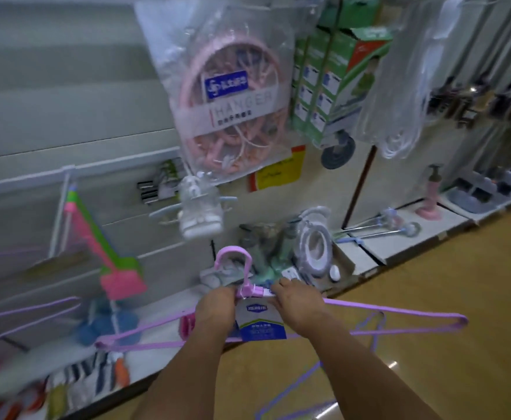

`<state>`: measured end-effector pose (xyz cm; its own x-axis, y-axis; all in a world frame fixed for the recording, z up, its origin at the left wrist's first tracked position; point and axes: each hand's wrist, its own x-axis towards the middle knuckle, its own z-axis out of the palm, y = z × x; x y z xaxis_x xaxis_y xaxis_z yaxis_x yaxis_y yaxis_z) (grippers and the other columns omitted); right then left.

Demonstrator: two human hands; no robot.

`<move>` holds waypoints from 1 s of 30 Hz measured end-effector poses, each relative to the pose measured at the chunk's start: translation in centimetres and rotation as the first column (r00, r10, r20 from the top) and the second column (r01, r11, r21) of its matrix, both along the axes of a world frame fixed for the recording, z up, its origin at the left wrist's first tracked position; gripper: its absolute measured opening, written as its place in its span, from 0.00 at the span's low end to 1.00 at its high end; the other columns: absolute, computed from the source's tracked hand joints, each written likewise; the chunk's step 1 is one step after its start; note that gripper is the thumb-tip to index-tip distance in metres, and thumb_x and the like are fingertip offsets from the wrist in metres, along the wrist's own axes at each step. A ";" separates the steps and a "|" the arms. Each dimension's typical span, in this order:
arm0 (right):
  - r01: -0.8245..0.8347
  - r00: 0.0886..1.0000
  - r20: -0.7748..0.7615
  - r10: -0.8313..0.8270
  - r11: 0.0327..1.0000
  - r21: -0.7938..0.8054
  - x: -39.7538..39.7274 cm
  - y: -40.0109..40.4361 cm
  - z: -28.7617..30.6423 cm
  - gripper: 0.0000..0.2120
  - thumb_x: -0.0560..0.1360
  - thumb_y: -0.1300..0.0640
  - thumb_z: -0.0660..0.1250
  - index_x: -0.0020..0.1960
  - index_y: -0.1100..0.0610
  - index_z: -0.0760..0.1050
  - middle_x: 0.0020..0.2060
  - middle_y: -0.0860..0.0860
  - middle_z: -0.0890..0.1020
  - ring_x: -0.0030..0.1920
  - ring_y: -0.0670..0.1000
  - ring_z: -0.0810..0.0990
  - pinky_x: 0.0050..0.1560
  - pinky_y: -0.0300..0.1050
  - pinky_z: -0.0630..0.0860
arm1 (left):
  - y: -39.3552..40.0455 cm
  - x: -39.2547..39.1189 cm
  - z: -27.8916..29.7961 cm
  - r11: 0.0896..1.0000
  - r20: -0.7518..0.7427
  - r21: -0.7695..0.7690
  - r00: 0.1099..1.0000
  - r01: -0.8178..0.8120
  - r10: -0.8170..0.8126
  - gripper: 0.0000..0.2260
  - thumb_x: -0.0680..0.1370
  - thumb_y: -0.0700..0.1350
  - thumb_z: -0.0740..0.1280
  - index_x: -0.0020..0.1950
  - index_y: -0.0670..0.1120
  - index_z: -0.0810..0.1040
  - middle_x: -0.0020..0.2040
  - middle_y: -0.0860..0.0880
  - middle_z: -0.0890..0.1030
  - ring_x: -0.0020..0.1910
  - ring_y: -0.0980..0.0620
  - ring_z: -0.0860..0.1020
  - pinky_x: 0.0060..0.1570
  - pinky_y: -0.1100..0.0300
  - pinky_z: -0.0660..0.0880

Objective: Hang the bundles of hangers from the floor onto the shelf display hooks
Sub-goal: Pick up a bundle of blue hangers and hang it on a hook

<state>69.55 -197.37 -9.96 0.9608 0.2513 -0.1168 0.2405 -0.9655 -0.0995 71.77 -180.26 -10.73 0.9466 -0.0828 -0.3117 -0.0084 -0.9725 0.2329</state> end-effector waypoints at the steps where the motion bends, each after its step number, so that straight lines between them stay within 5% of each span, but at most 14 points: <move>1: -0.034 0.999 -0.007 0.034 0.999 -0.009 -0.2 1.3 0.1 0.14 0.82 0.51 0.54 0.65 0.56 0.67 0.60 0.55 0.74 0.61 0.57 0.72 0.51 0.51 0.71 | 1.2 -0.9 0.2 1.000 0.007 -0.001 1.000 -0.030 0.030 0.10 0.79 0.45 0.60 0.58 0.47 0.75 0.57 0.43 0.80 0.57 0.43 0.77 0.52 0.55 0.72; 5: -0.159 0.987 -0.012 0.159 0.986 -0.040 -1.3 6.8 1.1 0.18 0.79 0.60 0.57 0.68 0.56 0.65 0.61 0.56 0.74 0.61 0.59 0.72 0.52 0.51 0.71 | 5.9 -3.7 0.6 0.994 0.008 0.018 0.994 -0.111 0.111 0.09 0.76 0.42 0.65 0.56 0.47 0.74 0.56 0.45 0.80 0.56 0.44 0.77 0.52 0.54 0.73; 11: -0.280 0.960 -0.003 0.280 0.958 -0.065 -3.6 16.5 2.2 0.14 0.79 0.59 0.57 0.65 0.57 0.67 0.59 0.57 0.76 0.58 0.59 0.75 0.50 0.51 0.71 | 14.7 -8.1 0.8 0.972 0.094 0.042 0.970 -0.230 0.225 0.09 0.81 0.41 0.56 0.57 0.47 0.73 0.55 0.46 0.79 0.54 0.47 0.77 0.48 0.57 0.72; 15: -0.304 0.953 -0.027 0.303 0.953 -0.010 -5.8 23.6 2.4 0.13 0.80 0.53 0.56 0.62 0.57 0.69 0.58 0.57 0.76 0.58 0.58 0.74 0.51 0.51 0.71 | 21.2 -11.2 1.5 0.957 0.102 0.087 0.958 -0.275 0.267 0.12 0.81 0.40 0.55 0.60 0.47 0.73 0.57 0.44 0.79 0.57 0.44 0.77 0.52 0.54 0.73; 21: -0.369 0.928 -0.078 0.364 0.926 -0.074 -9.1 35.4 2.8 0.13 0.79 0.62 0.57 0.62 0.58 0.71 0.58 0.57 0.77 0.58 0.59 0.75 0.52 0.50 0.72 | 32.6 -16.0 1.3 0.933 0.093 0.122 0.940 -0.339 0.329 0.13 0.80 0.40 0.56 0.64 0.47 0.73 0.59 0.43 0.78 0.59 0.43 0.76 0.56 0.53 0.72; 26: -0.339 0.940 -0.049 0.338 0.941 0.002 -11.3 43.2 2.8 0.13 0.78 0.63 0.56 0.60 0.56 0.73 0.56 0.55 0.79 0.57 0.57 0.78 0.52 0.49 0.74 | 40.7 -19.0 1.4 0.907 0.162 -0.017 0.894 -0.420 0.417 0.16 0.77 0.38 0.58 0.62 0.50 0.73 0.57 0.45 0.79 0.56 0.44 0.77 0.53 0.54 0.72; 30: -0.354 0.934 -0.042 0.354 0.935 0.012 -12.0 47.9 2.9 0.12 0.79 0.62 0.57 0.60 0.55 0.73 0.56 0.55 0.80 0.56 0.57 0.79 0.52 0.48 0.75 | 45.2 -20.7 1.1 0.895 0.197 0.052 0.883 -0.443 0.425 0.19 0.78 0.39 0.57 0.68 0.51 0.67 0.60 0.45 0.76 0.59 0.44 0.74 0.58 0.51 0.69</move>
<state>57.52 -149.51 -7.07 0.8038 0.5747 -0.1538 0.5619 -0.8183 -0.1208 51.08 -135.02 -9.62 0.9208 0.3701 -0.1233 0.3873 -0.9051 0.1757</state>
